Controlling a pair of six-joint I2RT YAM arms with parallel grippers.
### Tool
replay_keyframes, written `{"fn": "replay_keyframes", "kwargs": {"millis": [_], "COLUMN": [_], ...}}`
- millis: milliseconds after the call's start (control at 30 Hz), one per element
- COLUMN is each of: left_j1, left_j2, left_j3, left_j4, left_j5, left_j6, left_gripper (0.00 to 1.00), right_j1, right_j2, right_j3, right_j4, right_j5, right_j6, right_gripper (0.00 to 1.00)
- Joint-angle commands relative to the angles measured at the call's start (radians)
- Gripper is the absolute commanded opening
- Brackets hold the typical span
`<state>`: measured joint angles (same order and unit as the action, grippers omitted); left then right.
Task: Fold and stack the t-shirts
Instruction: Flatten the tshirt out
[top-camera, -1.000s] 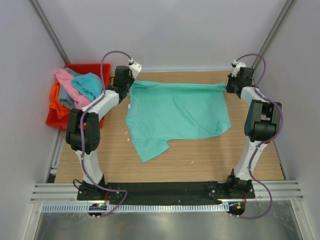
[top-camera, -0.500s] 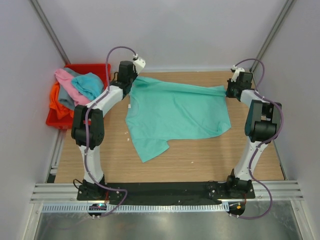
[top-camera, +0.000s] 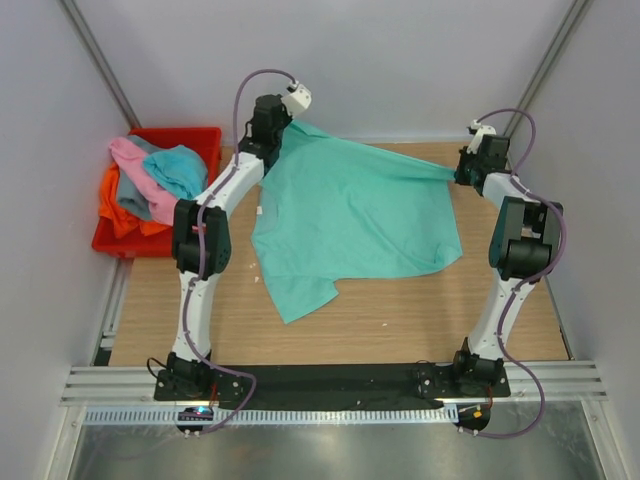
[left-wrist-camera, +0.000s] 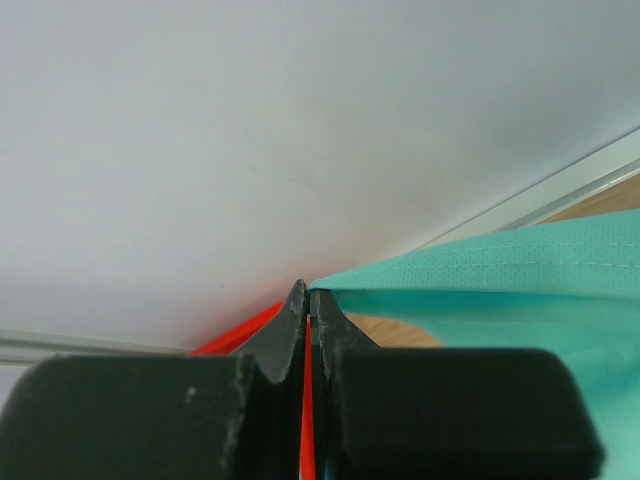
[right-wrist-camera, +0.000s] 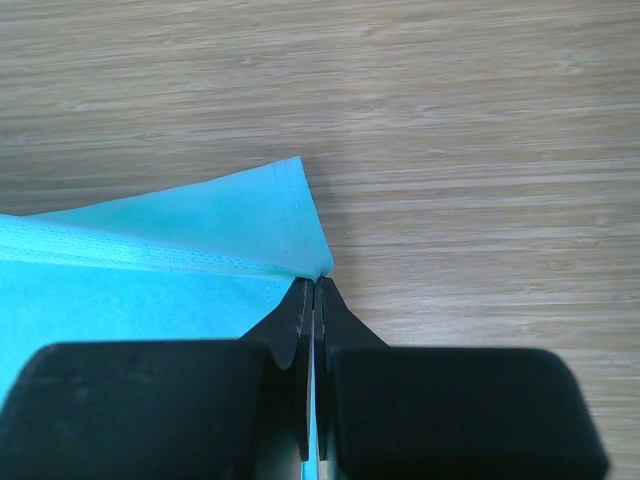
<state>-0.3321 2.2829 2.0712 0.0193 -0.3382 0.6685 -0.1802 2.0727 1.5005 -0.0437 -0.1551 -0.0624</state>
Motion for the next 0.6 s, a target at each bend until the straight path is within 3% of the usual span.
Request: {"fn": "replay_keyframes", "kwargs": {"millis": [0,100,233,567], "left_j1": [-0.013,-0.022,-0.018,-0.019], "left_j2": [0.001,-0.016,-0.077,-0.174], "left_j3": [-0.02,-0.071,-0.138,-0.201], "left_j4": [0.166,0.225,0.121,-0.157], "left_j5": [-0.073,-0.11,-0.105,0.129], "left_j6": [0.081,0.06,-0.155,-0.46], "left_gripper": [0.0,0.0,0.0,0.0], "right_j1": [-0.021,-0.021,-0.021,-0.016], "right_j2": [0.024,0.03,0.009,-0.023], "right_j3": [0.063,0.081,0.087,0.121], "right_j4": [0.022,0.015,0.015,-0.016], "right_j5": [0.032,0.028,0.04,0.02], "right_j6": [0.03,0.036,0.039,0.039], "right_gripper": [0.01,0.01,0.01,0.01]}}
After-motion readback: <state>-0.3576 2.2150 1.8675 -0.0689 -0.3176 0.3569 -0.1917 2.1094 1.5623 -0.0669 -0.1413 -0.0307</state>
